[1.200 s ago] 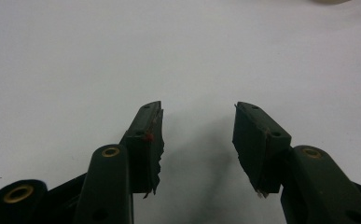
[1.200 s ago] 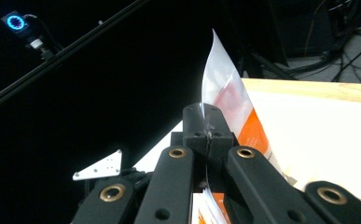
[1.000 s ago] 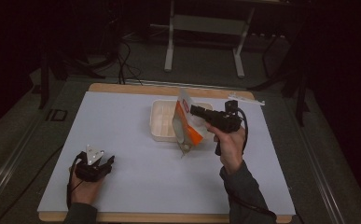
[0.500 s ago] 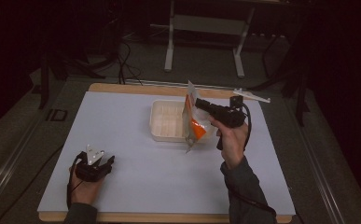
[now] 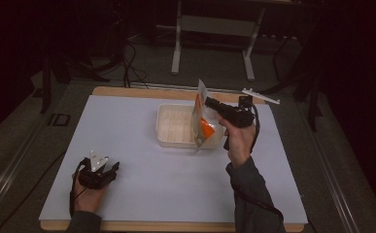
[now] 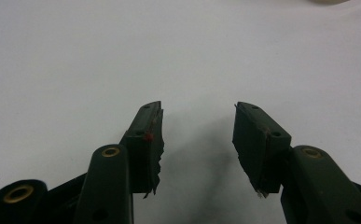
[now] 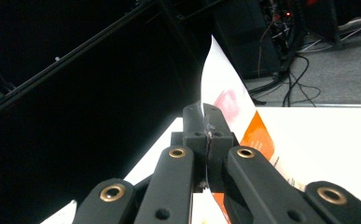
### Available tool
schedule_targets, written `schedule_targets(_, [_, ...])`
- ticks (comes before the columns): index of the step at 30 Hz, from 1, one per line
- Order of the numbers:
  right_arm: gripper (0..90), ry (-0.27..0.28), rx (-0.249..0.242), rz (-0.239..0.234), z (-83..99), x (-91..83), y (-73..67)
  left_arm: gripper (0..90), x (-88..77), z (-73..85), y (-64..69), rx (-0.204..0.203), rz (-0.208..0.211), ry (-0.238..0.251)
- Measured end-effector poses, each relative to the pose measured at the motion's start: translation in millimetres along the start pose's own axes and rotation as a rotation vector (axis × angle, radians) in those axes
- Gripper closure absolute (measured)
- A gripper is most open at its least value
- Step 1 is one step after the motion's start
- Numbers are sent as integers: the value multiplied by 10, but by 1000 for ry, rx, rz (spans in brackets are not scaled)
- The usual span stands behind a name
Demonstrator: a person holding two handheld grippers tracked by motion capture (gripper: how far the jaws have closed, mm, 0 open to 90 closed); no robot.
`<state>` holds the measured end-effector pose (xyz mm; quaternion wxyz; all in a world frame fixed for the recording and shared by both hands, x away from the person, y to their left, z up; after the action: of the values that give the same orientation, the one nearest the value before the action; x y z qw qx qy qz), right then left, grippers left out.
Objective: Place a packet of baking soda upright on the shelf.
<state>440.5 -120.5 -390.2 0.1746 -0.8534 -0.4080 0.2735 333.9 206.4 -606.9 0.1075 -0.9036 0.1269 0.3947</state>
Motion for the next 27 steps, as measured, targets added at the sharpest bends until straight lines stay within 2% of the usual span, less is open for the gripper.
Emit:
schedule_targets(8, [900,36,20,14,-49,43,92,522,-1,0,0,-2,2,1])
schedule_targets(27, [900,71,0,61,-235,228,142,521,-9,0,-8,-5,8,4])
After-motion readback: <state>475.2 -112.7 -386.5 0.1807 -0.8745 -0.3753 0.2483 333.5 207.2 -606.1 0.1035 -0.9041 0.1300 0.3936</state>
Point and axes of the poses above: each handheld gripper's, and its own axes: x roughly forward along the jaws, z roughly out of its underside, y roughly to its right, the point moved 9 cm from there along x, roughly forward along the jaws, and after that the axes turned 10 degrees about -y, right-handed, at the moved point
